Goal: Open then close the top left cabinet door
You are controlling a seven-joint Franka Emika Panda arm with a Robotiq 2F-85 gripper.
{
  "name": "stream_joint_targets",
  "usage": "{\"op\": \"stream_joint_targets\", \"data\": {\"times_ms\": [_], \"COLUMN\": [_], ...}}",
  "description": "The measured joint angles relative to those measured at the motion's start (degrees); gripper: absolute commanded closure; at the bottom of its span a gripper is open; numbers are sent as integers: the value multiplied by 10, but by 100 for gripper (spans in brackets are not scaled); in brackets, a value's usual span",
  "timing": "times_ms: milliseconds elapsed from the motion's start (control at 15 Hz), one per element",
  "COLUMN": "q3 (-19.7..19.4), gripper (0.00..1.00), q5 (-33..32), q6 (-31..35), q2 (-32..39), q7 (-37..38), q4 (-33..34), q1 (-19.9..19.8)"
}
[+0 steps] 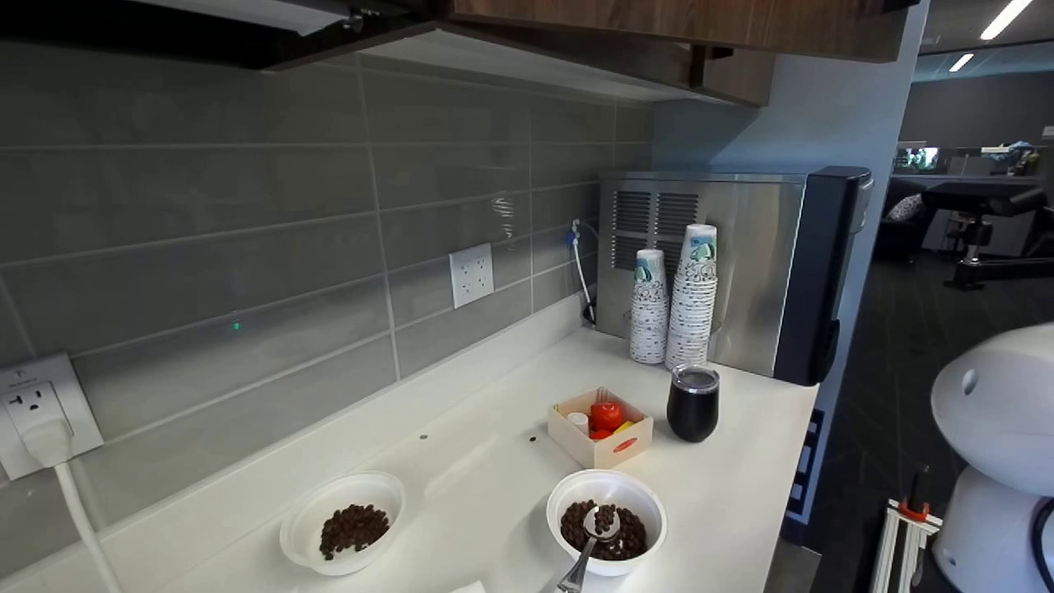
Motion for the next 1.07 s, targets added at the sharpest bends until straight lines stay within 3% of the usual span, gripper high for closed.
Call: {"op": "stream_joint_targets", "data": {"times_ms": [1067], "q3": [-16], "gripper": [0], "q5": [-7], "q6": [-7], "q2": [-86], "q7": [-13], "q4": [-38], "q1": [0]}}
